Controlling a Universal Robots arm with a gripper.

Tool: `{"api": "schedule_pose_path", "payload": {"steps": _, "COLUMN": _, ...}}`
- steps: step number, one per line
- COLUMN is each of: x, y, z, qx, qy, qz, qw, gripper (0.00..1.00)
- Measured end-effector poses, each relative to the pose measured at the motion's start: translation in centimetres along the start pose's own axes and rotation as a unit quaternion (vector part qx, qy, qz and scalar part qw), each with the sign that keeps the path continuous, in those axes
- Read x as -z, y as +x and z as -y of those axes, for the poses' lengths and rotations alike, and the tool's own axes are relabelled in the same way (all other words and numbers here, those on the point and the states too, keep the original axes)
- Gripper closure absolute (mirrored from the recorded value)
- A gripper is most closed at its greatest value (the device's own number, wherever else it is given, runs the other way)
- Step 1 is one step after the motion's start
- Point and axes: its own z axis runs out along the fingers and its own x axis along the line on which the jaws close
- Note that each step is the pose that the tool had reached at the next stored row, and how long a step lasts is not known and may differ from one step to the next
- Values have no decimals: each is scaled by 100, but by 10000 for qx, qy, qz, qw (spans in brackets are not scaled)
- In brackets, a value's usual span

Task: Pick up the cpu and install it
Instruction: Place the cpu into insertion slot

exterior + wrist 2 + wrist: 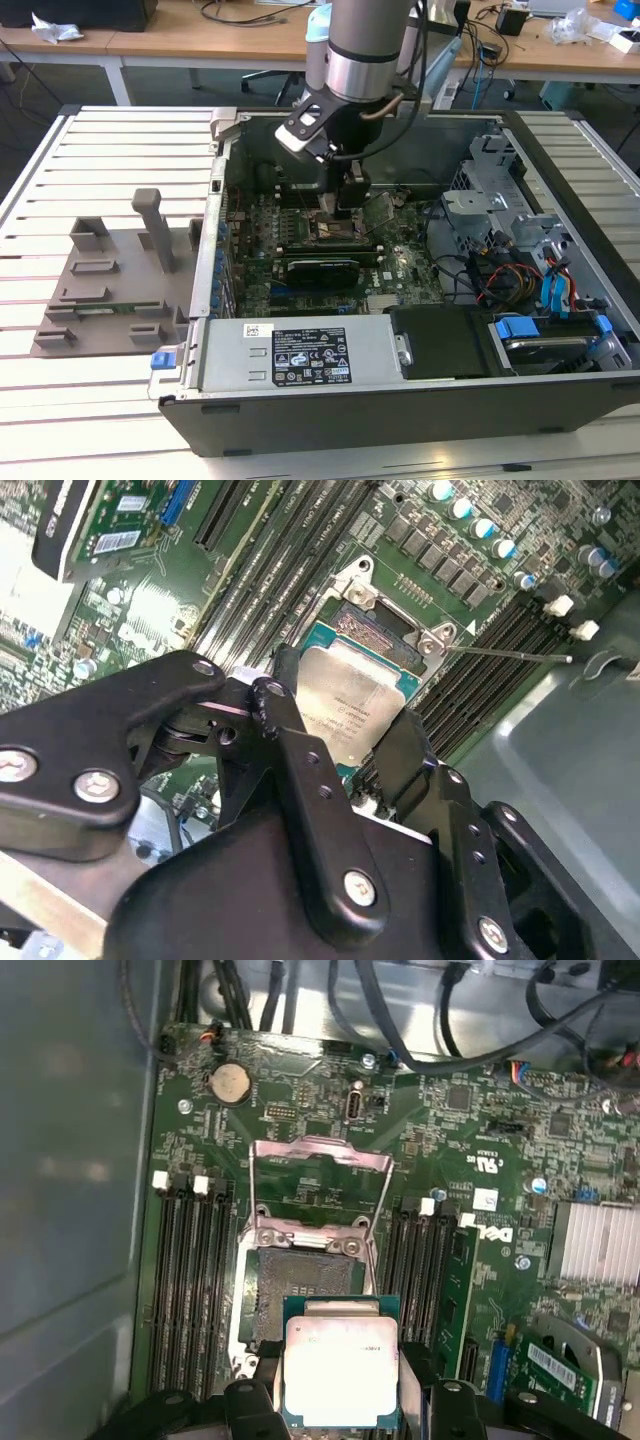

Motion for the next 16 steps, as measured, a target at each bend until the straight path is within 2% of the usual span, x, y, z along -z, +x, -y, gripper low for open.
{"api": "schedule_pose_path", "payload": {"steps": 2, "x": -4, "y": 0, "z": 0, "qx": -125, "qy": 3, "qz": -6, "qw": 9999, "gripper": 45}}
{"api": "schedule_pose_path", "payload": {"steps": 5, "x": -12, "y": 0, "z": -1, "qx": -390, "qy": 10, "qz": -19, "qw": 9992, "gripper": 45}}
{"api": "schedule_pose_path", "payload": {"steps": 6, "x": -13, "y": 0, "z": -1, "qx": -425, "qy": 10, "qz": -34, "qw": 9991, "gripper": 45}}
{"api": "schedule_pose_path", "payload": {"steps": 8, "x": -15, "y": 1, "z": -1, "qx": -467, "qy": 10, "qz": -58, "qw": 9989, "gripper": 45}}
{"api": "schedule_pose_path", "payload": {"steps": 16, "x": -28, "y": 1, "z": -3, "qx": -471, "qy": 10, "qz": -58, "qw": 9989, "gripper": 45}}
